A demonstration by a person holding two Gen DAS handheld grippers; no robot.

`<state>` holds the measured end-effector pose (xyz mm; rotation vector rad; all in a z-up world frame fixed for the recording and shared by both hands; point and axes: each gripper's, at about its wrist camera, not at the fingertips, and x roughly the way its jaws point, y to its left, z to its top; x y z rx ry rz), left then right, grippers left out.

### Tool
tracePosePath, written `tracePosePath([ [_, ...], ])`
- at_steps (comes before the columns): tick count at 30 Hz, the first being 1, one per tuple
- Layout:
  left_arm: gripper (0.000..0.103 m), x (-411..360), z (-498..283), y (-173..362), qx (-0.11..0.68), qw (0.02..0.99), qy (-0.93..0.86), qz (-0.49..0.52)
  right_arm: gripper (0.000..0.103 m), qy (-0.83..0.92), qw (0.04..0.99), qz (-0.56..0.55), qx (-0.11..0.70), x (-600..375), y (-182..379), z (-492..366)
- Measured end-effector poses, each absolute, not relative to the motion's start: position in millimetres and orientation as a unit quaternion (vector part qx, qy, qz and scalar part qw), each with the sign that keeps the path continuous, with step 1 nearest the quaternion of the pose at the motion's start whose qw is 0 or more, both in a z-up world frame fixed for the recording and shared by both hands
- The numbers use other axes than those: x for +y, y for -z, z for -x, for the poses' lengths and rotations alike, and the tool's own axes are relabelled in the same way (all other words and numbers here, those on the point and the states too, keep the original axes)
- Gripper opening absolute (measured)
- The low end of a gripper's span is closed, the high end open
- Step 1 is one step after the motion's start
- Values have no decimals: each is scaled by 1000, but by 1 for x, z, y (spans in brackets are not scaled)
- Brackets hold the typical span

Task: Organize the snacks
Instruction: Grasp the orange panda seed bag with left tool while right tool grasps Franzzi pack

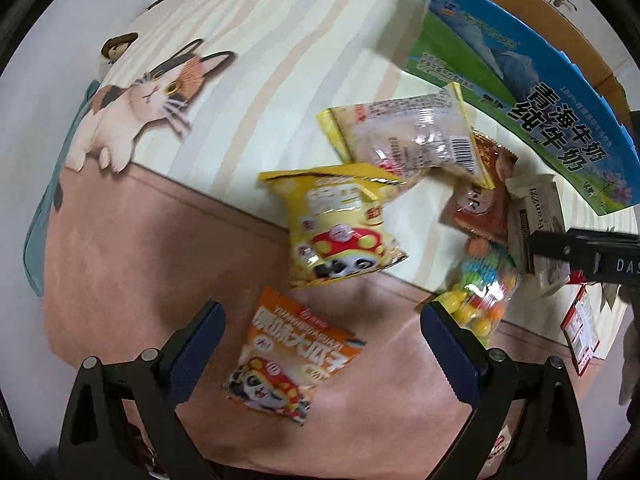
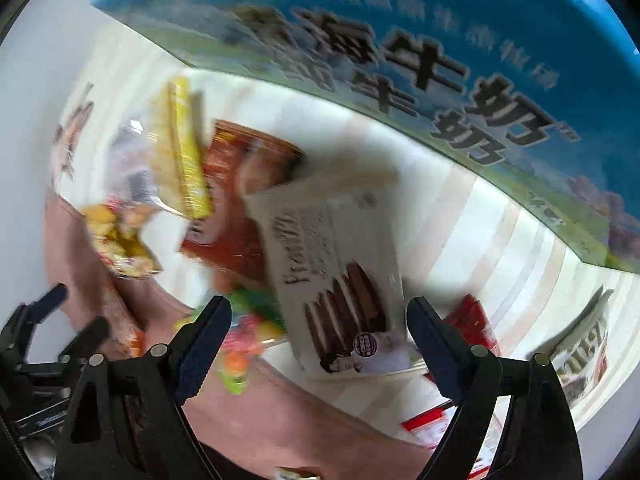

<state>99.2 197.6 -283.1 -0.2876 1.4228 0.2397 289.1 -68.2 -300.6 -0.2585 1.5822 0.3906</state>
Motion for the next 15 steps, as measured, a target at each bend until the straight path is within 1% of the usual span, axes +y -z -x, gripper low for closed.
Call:
tracePosePath([
  [2,100,203,-94,282,651,740,-108,132,92,-160,688,131,695,-66,303,-290],
  [5,100,213,-84,286,660,732,-109,130,91,-138,680,121,710,-68,324,-289],
  [7,100,219,-77,286,664,729,-108,125,78,-107,678,111,719,-78,340,-283],
  [8,100,222,-72,287,666,729,-105,119,68,-97,684,103,716,-84,342,-279],
  [11,100,224,-58,286,673,729,-90,88,66,-85,704,69,701,-103,331,-261],
  [15,100,218,-40,298,691,718,-62,60,63,-97,727,37,679,-117,301,-220],
])
